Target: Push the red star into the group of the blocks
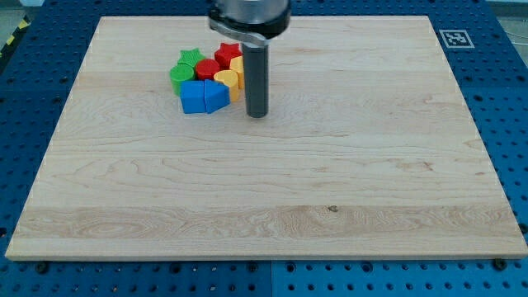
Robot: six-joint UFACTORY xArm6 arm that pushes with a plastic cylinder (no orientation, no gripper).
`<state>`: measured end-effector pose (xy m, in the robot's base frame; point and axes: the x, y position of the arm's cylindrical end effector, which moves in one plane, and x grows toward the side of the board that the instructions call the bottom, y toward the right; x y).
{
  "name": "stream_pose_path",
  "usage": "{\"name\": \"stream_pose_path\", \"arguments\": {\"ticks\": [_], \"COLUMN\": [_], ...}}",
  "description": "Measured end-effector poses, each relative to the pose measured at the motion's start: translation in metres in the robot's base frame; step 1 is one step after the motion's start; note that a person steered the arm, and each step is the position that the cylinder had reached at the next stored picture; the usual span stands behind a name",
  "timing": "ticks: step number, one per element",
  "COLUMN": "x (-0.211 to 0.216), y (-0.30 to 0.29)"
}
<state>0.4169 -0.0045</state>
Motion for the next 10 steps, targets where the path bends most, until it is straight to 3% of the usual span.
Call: {"name": "stream_pose_path", "arguments": {"ticks": [1, 4, 10], "x": [-0.018, -0.155, -0.138], "y": [0.011, -0.02, -0.057]}}
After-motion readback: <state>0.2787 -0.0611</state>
